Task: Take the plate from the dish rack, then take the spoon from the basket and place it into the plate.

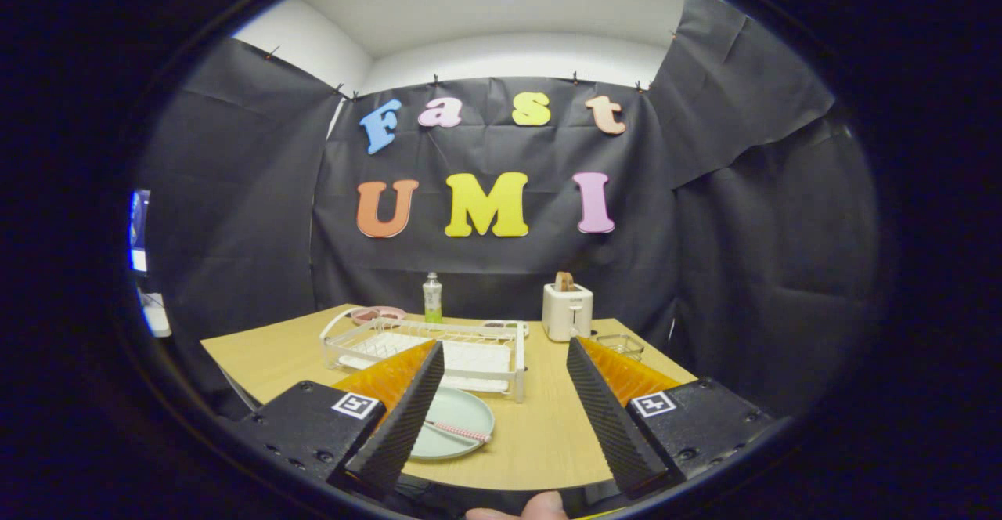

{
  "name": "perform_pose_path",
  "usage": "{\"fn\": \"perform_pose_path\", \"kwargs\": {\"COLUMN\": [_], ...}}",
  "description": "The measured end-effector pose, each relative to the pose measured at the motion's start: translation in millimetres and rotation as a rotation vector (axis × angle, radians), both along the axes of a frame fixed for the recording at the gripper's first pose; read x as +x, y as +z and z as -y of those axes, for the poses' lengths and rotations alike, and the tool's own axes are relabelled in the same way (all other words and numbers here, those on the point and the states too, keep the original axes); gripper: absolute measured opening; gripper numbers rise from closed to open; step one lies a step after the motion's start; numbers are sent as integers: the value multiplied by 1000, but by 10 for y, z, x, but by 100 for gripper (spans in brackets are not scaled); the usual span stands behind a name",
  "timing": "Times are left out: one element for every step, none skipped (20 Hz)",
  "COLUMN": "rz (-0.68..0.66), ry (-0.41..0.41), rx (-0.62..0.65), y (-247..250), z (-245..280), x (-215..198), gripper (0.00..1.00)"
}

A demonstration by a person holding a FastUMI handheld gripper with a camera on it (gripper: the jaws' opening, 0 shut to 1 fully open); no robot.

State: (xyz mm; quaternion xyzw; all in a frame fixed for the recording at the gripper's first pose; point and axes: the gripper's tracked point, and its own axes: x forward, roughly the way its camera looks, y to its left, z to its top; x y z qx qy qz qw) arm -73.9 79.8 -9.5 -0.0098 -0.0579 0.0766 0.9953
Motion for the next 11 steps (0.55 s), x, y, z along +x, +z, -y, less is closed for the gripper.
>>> {"fn": "perform_pose_path", "kwargs": {"rz": [11, 20, 25, 38, 47, 48, 48, 48, 49, 41, 28], "ry": [4, 5, 8, 10, -1, -5, -13, -11, -6, -12, -14], "rx": [3, 2, -23, -39, -46, -61, -67, -66, -67, -61, -57], "y": [0, 15, 29, 66, 95, 95, 89, 75, 69, 39, 1], "z": [-10, -20, -34, -53, -51, -58, -58, -64, -87, -64, -58], "x": [-48, -80, -109, -151, -175, -191, -192, -222, -246, -256, -270], "gripper": [100, 100, 100, 100, 100, 100, 100, 100, 100, 100, 100]}}
